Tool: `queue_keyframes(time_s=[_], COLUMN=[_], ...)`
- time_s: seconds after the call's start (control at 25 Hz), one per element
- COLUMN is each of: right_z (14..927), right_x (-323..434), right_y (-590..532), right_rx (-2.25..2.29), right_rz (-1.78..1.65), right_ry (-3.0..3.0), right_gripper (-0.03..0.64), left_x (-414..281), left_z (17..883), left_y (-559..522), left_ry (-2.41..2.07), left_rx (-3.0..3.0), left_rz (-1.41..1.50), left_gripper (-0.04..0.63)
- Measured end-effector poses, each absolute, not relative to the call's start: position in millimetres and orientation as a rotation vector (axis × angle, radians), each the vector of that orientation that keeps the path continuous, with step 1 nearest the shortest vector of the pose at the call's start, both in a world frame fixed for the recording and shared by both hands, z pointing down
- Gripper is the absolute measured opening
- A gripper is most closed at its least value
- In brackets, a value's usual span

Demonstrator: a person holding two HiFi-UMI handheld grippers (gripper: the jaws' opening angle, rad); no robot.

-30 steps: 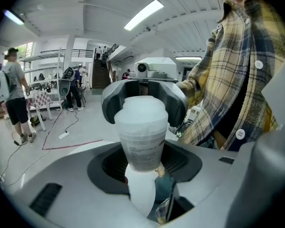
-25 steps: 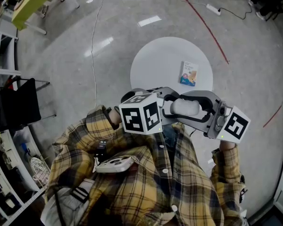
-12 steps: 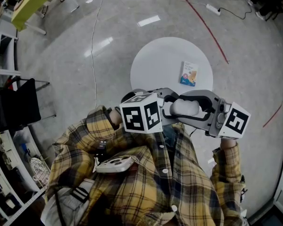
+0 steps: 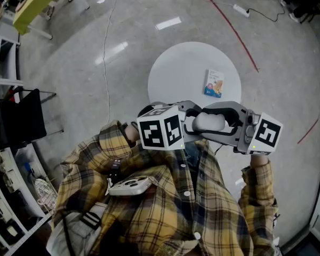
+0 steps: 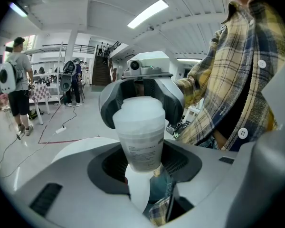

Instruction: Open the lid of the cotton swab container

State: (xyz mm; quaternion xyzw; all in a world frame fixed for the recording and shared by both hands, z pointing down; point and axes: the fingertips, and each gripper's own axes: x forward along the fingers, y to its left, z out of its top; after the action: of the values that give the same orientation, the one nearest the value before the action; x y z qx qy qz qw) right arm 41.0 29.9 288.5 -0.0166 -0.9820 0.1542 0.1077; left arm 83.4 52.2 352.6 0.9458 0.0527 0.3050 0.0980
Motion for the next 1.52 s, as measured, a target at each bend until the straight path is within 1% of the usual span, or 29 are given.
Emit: queue_keyframes(time_s=[0.08,0.2,0.28,0.48,0.64,0.76,0.96,1.04,1.28,1.52], right_z=[288.0,287.0,288.6,290.3,279.0,268.6,265.8,271.4,277.4,272.5], right_x=[40.2,40.5,42.1,40.8,38.2,42.4,55.6,61.2,61.5,56.7], right_y=[30.6,31.7,32.0,29.4,23.2,10.9,-22.6,-35.5,-47.1,-45.8], right_rx=[-0.061,-0.104,-0.119,-0.105,-0.039,0.041,0.293,0.362,0.420,0.473], right_rz=[0.470,0.566,0.630,0.738,0.782,0.774,0.706,0.712,0.774,0.693], right_ry=[-2.887,-2.894,-2.892,-2.873,-2.929,-2.973,-3.016,-3.010,-3.029,-3.038], right_gripper=[0.219,0.210,0.213,0.241,0.245,0.242,0.204,0.201,0.189,0.187], left_x=[82.4,79.7,80.5,80.6,75.7,75.9,84.8,89.7,87.8,81.9], left_z=[352.3,358.5,360.3,361.8,362.1,361.7,357.4,356.6,358.6,359.0], left_y=[52.8,53.7,56.6,58.5,63.8,68.7,75.9,73.7,66.7,64.7], left_ry=[0.155,0.160,0.181,0.161,0.160,0.174,0.200,0.197,0.188,0.178], left_rx=[2.803,2.864,2.847,2.846,2.853,2.853,2.858,2.857,2.853,2.848], left_rz=[0.908,1.002,0.994,0.984,0.989,0.994,0.967,0.962,0.984,0.989], left_gripper=[0.213,0.212,0.212,0.212,0.212,0.212,0.212,0.212,0.212,0.212])
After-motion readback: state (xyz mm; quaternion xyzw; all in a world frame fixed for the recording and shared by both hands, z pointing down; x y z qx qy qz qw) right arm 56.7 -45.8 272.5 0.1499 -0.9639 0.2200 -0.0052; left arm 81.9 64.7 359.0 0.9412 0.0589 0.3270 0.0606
